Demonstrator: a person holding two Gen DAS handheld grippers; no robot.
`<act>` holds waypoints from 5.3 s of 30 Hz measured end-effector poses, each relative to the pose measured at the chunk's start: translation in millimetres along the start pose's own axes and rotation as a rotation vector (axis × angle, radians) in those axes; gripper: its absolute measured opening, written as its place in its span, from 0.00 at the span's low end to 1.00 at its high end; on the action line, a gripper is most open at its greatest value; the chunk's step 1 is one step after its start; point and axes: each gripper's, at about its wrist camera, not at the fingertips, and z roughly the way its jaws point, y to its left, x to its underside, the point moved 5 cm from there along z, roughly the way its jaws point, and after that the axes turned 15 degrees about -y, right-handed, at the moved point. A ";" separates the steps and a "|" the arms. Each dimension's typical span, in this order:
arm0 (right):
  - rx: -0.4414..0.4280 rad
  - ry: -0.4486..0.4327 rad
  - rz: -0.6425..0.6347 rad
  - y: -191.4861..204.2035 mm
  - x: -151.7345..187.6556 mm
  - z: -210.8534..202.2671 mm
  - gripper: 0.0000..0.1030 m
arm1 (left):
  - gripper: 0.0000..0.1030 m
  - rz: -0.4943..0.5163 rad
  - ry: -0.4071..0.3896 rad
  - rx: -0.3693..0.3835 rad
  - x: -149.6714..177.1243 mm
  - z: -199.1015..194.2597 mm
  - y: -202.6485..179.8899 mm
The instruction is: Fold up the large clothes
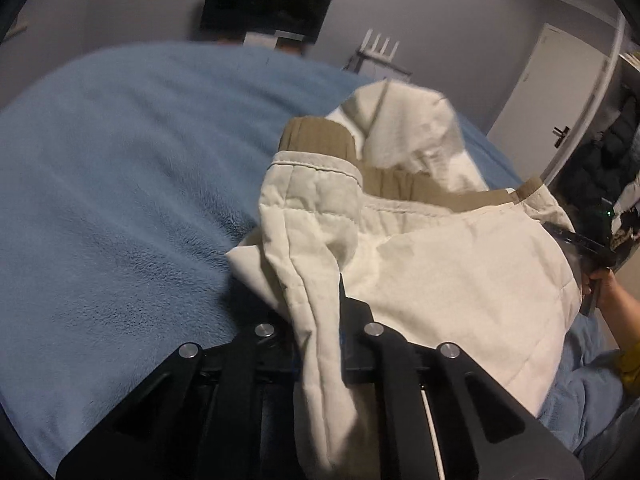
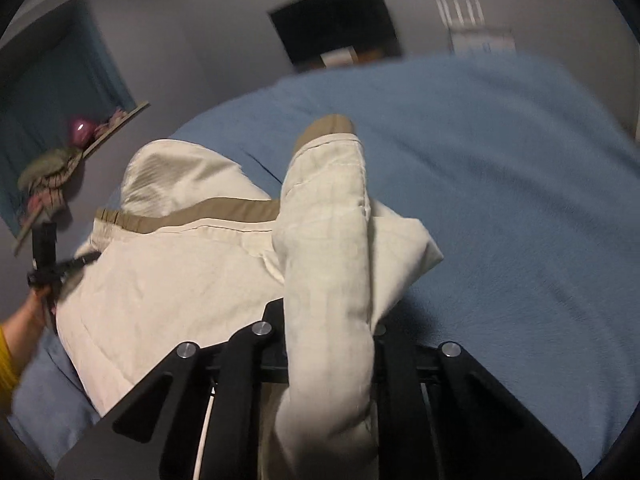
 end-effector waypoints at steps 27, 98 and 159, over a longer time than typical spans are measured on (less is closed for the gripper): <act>0.281 0.020 0.288 -166.8 -20.9 30.5 0.24 | 0.15 0.030 0.100 0.007 -14.3 157.8 12.6; 0.326 0.100 -0.157 34.7 73.2 -2.9 0.92 | 0.95 0.200 0.164 -0.284 88.1 99.3 -147.2; 0.550 0.025 -0.073 106.8 148.8 -156.3 0.93 | 0.94 0.224 0.097 -0.324 146.9 -65.6 -215.2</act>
